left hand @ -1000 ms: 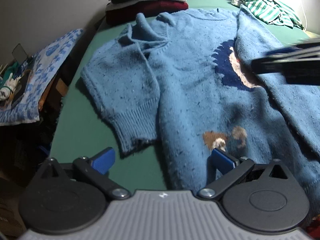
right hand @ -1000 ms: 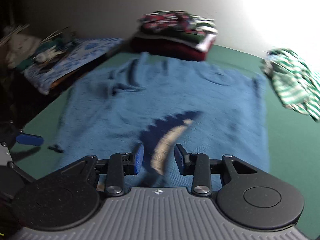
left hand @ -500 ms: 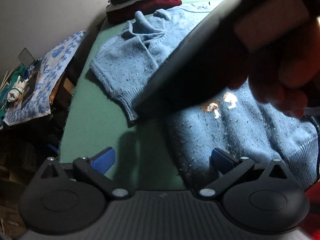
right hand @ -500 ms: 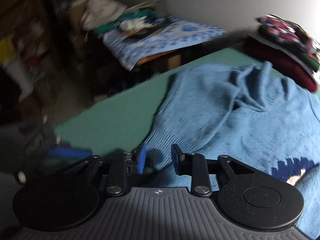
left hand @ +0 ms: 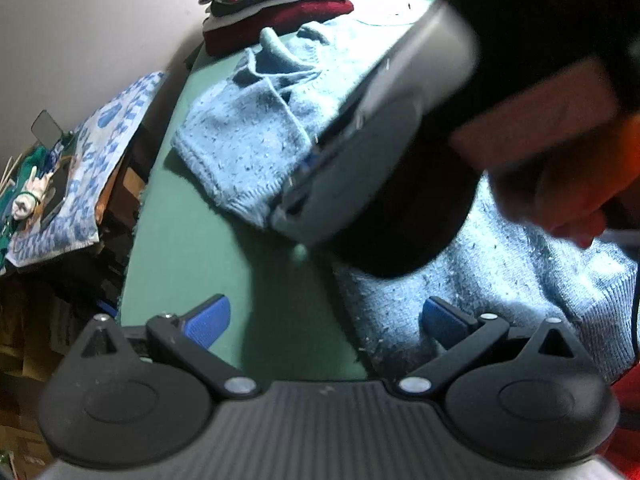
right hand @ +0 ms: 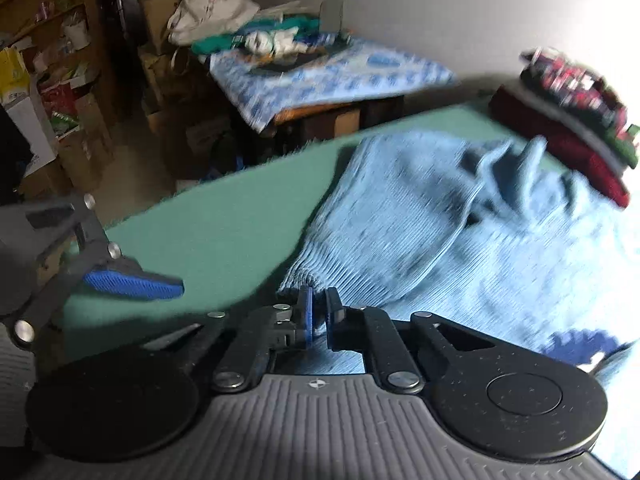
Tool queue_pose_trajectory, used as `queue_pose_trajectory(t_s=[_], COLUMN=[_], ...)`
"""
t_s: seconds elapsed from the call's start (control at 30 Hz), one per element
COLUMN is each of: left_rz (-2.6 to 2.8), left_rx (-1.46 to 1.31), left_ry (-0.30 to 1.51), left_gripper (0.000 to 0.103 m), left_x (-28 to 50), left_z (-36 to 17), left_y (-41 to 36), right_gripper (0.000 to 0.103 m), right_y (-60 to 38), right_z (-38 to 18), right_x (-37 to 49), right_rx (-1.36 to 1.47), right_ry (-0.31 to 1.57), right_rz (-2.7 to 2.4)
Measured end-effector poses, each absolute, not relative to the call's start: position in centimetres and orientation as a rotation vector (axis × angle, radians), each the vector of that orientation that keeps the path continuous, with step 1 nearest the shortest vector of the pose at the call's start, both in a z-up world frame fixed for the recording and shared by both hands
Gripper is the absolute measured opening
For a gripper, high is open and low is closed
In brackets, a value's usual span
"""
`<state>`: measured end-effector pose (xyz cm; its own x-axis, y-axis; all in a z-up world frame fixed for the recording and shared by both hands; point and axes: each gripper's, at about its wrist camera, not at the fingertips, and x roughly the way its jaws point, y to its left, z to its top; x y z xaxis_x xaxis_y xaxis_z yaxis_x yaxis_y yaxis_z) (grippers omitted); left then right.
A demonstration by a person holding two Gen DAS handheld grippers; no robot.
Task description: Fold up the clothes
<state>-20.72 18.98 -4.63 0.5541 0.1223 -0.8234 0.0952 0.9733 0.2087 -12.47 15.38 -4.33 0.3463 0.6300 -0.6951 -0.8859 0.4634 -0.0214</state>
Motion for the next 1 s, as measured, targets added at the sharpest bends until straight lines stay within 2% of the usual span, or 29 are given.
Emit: queue_pose_trajectory(t_s=[0.3,0.6,0.87,0.9,1.0], left_rz=[-0.066,-0.12,-0.062,-0.057,-0.035], left_rx=[0.229,0.202,0.182,0.193,0.19], left_ry=[0.941,0.968,0.987,0.987,1.001], left_gripper=[0.102,0.102,0.102,0.102,0.102], left_x=[-19.2,-17.6,-16.9,-16.8,-16.2], left_z=[-3.8,-4.3,-4.3,-4.3,-4.5], left_y=[18.7,18.1,16.4,16.1,15.7], right_gripper=[0.006,0.006,0.005,0.0,0.0], right_y=[10.8,4.0,-0.9,-1.5,-2.7], right_z=[0.1,-0.7,-4.7,-5.3,-6.3], right_x=[-11.8,-10.9,-9.8,-9.5,-8.6], right_rx=[-0.657,-0.956,-1.092,-1.097,-1.084], right_ry=[0.404,0.296,0.319,0.329,0.375], right_rz=[0.849,0.664,0.622,0.613,0.594])
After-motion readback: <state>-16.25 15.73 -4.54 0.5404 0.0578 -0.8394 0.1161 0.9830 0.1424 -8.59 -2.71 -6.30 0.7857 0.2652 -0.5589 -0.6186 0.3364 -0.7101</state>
